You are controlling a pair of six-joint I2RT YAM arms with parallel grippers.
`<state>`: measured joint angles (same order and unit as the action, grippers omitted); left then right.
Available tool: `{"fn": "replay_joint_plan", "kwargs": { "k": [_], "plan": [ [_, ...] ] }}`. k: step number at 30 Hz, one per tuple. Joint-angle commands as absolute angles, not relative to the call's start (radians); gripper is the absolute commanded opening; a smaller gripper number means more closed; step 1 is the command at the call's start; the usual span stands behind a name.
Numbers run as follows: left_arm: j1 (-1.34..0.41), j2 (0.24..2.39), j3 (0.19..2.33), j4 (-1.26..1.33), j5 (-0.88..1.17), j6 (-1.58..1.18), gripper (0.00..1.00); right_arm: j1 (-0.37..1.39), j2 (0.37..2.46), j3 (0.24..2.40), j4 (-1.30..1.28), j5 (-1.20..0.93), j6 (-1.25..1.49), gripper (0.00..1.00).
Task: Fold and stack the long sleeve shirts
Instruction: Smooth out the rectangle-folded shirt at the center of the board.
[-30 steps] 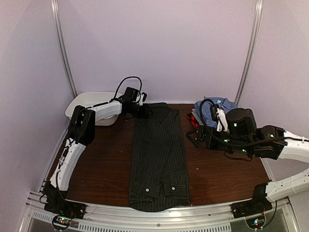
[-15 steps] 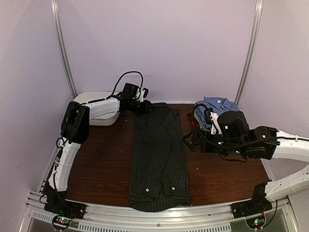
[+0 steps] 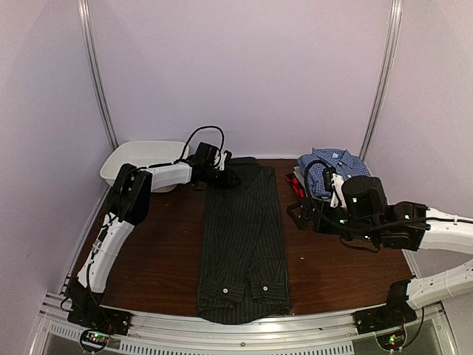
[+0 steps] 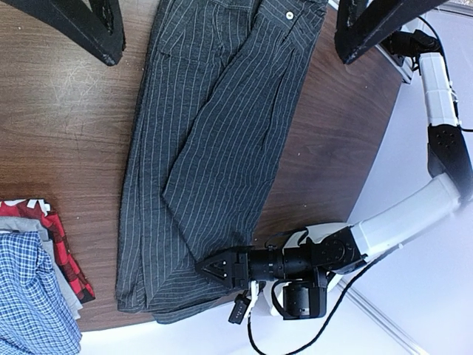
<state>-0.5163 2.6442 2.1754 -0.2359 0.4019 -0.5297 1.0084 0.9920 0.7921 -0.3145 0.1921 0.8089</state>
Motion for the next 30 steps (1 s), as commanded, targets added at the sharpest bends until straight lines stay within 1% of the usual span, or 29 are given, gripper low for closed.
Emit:
{"fn": "replay_joint_plan", "kwargs": {
  "k": [1,9,11,15,20,24,25,26,30],
  "plan": [
    [-0.492,2.681,2.245,-0.222,0.391,-0.552,0.38,0.985,0.95,0.739,-0.248,0.174,0.787,1.0],
    [-0.476,2.666,2.337,-0.288,0.378,-0.518,0.39,0.983,0.977,0.719,-0.257,0.181,0.761,1.0],
    [-0.476,2.63,2.328,-0.29,0.385,-0.517,0.41,0.983,0.976,0.7,-0.238,0.174,0.761,1.0],
    [-0.485,2.506,2.237,-0.297,0.4,-0.517,0.44,0.982,0.988,0.678,-0.233,0.161,0.757,0.99],
    [-0.539,2.274,1.985,-0.285,0.351,-0.464,0.45,0.979,0.991,0.644,-0.218,0.117,0.763,0.98],
    [-0.579,2.065,1.677,-0.197,0.322,-0.483,0.5,0.976,0.984,0.616,-0.225,0.105,0.779,0.97],
    [-0.588,2.015,1.61,-0.185,0.313,-0.495,0.56,0.975,0.978,0.607,-0.227,0.107,0.785,0.97],
    [-0.597,1.974,1.557,-0.182,0.297,-0.502,0.58,0.973,0.971,0.597,-0.227,0.11,0.791,0.97],
    [-0.635,1.8,1.35,-0.195,0.216,-0.512,0.6,0.971,0.943,0.55,-0.205,0.108,0.819,0.97]
  ]
}}
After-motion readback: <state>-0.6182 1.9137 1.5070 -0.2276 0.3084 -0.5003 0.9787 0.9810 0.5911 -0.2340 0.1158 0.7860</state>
